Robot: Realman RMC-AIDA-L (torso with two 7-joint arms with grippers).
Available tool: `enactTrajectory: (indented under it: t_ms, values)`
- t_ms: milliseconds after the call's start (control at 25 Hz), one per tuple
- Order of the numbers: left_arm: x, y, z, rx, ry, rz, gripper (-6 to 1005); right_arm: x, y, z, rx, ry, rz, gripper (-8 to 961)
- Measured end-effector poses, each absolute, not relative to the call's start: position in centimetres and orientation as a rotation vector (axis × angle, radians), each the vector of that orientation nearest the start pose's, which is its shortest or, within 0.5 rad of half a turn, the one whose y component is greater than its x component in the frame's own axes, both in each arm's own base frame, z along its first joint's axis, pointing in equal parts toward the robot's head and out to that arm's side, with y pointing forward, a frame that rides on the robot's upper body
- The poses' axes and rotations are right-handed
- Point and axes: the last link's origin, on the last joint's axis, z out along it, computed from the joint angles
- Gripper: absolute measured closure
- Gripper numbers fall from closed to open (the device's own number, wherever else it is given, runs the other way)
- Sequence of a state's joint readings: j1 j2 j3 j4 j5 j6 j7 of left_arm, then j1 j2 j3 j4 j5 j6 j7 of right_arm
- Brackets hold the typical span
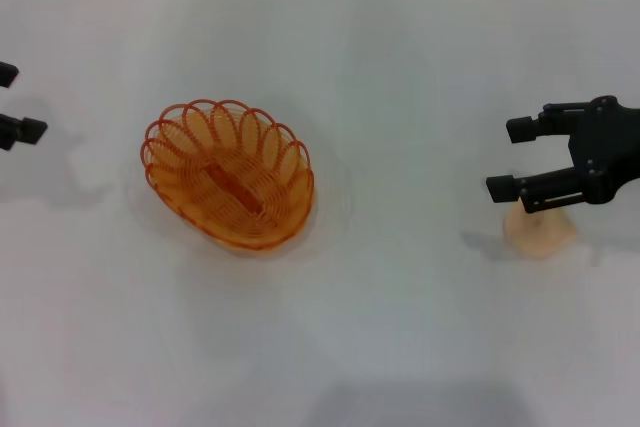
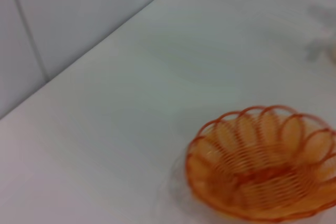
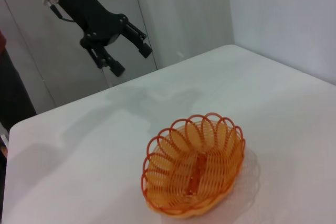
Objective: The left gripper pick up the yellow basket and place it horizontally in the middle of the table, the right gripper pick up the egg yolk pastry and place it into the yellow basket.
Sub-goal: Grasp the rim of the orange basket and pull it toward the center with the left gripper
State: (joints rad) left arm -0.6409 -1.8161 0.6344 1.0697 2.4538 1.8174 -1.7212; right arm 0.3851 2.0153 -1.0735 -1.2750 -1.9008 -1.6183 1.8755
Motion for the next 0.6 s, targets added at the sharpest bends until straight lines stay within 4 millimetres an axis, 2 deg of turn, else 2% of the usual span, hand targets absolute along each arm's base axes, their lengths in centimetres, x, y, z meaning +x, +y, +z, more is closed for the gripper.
enactTrajectory:
  t_ms: [320, 600]
  values:
    - [-26.4, 38.2, 16.4, -2.641, -0.539, 0.228, 111, 19.8, 32.6, 5.6, -2.837, 0.551, 0.460, 88]
    - [-26.6, 39.7, 12.9, -2.606, -0.476, 0.281, 112, 19.5, 32.7, 5.5, -2.832, 0.546, 0.480, 88]
